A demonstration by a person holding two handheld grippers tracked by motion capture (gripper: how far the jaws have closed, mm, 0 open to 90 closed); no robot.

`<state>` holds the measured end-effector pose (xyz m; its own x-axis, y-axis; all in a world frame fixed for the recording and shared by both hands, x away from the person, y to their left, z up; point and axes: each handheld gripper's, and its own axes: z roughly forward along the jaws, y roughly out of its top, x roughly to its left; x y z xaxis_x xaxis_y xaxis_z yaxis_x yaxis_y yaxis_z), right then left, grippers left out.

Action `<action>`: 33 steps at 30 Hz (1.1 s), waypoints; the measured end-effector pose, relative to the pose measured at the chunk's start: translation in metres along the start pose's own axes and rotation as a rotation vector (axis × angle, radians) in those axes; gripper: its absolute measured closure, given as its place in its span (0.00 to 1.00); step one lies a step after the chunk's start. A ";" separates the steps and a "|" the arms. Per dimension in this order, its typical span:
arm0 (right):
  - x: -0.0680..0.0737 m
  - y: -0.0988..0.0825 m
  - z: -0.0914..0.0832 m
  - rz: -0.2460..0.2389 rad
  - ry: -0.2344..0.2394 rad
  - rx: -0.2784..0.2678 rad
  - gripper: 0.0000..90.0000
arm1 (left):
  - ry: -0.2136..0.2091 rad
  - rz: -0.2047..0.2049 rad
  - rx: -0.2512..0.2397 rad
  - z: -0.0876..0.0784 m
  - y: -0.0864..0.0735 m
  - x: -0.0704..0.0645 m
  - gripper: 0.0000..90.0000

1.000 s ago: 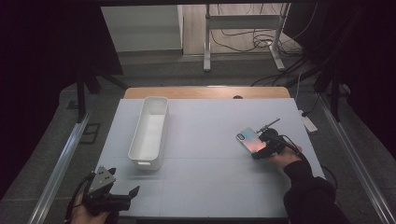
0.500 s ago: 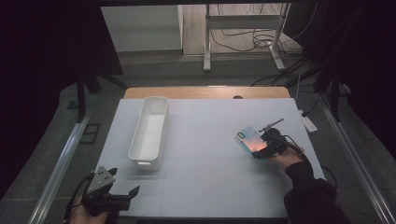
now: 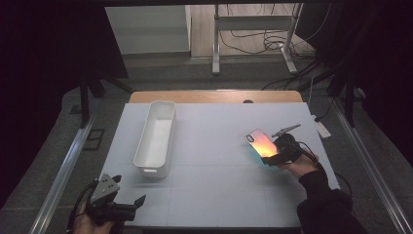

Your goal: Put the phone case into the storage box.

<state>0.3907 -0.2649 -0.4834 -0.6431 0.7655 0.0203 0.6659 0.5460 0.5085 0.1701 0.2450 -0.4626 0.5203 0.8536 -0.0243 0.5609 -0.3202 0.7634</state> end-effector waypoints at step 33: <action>0.017 -0.004 -0.040 -0.013 0.126 -0.203 0.19 | -0.184 0.009 -0.128 0.017 0.038 -0.006 0.00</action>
<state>0.3619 -0.2674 -0.4501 -0.7014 0.7037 0.1132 0.5758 0.4658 0.6719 0.1992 0.2213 -0.4443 0.6403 0.7578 -0.1258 0.4757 -0.2625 0.8395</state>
